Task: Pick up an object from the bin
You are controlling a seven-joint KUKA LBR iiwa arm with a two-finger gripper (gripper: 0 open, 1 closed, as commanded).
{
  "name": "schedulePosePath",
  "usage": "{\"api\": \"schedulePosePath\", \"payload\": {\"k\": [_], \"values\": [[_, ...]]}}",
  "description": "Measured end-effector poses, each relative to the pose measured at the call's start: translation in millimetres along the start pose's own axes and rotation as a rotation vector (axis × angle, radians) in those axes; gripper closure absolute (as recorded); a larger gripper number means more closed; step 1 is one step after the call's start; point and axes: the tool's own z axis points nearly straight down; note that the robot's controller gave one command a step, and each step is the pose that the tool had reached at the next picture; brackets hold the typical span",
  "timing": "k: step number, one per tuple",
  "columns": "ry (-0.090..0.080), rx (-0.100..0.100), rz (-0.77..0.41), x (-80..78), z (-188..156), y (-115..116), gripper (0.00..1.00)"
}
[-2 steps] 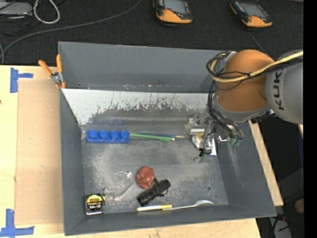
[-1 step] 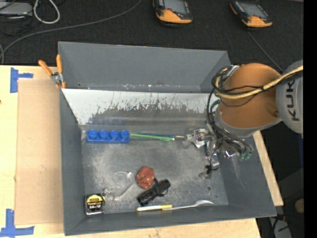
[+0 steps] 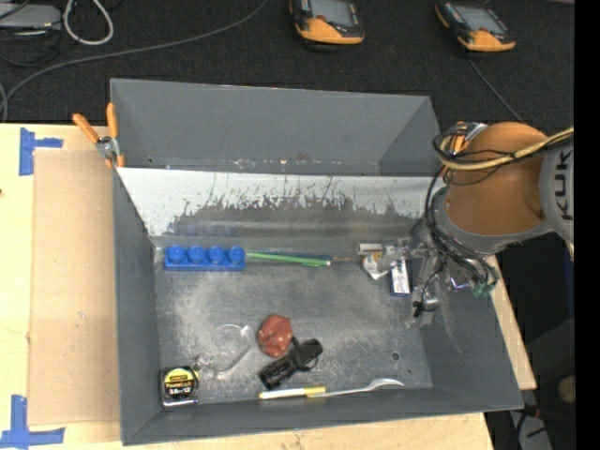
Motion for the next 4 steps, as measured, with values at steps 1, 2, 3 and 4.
{"api": "schedulePosePath", "payload": {"k": [1, 2, 3, 4], "values": [[0.001, -0.003, -0.105, 12.5, -4.7, 71.5, 0.0], [0.007, -0.002, -0.157, 63.7, -18.1, 28.0, 0.0], [0.004, -0.006, -0.216, 39.6, 3.0, 91.3, 0.0], [0.007, -0.002, -0.22, 3.9, -52.1, 115.7, 0.0]]}}
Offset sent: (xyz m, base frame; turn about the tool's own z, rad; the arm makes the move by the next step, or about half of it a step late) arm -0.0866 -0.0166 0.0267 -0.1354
